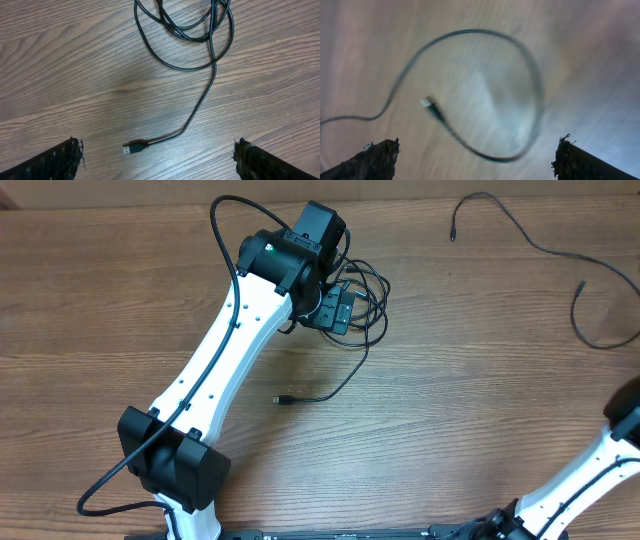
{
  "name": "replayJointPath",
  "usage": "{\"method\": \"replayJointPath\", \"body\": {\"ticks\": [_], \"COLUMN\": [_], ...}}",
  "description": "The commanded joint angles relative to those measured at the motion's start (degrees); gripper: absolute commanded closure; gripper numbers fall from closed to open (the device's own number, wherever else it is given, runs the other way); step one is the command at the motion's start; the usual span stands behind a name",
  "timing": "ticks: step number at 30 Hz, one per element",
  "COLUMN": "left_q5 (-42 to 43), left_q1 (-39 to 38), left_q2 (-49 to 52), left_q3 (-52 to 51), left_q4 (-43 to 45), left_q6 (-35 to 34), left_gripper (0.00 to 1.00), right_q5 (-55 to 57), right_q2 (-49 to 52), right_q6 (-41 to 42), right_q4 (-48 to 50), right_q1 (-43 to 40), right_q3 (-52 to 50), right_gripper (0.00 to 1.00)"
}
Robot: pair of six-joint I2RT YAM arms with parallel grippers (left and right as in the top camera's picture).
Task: Untangle cables
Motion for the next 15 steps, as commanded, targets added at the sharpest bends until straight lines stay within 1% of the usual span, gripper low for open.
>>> {"method": "replayJointPath", "body": {"ticks": [1,4,7,13,15], "left_q5": [0.4,0.4,0.4,0.4,0.4], "left_q1": [0.3,0.3,0.3,0.3,0.3], "left_q2": [0.1,0.1,0.1,0.1,0.1], "left_q3": [0.4,0.4,0.4,0.4,0.4], "left_q4": [0.0,0.0,0.0,0.0,0.0], "left_q6": [-0.7,-0.8,-0.8,-0.8,-0.8], "left_gripper": [0.01,0.0,0.0,0.0,0.01], "right_q5": [0.6,0.6,0.5,0.5,0.8], "right_q2": [-1.4,-1.3,-1.3,-1.3,-1.3], "right_q6": [-1.5,-1.5,-1.5,-1.2,0.8], "right_q4": [-2.3,-4.6,-4.9,-2.2,-1.6], "right_q1": [-1.4,-1.9,-1.5,1.2,2.1], "right_q3": [1.1,-0.8,-4.3,-12.1,-14.1], "right_gripper": [0.0,0.0,0.0,0.06,0.07]}}
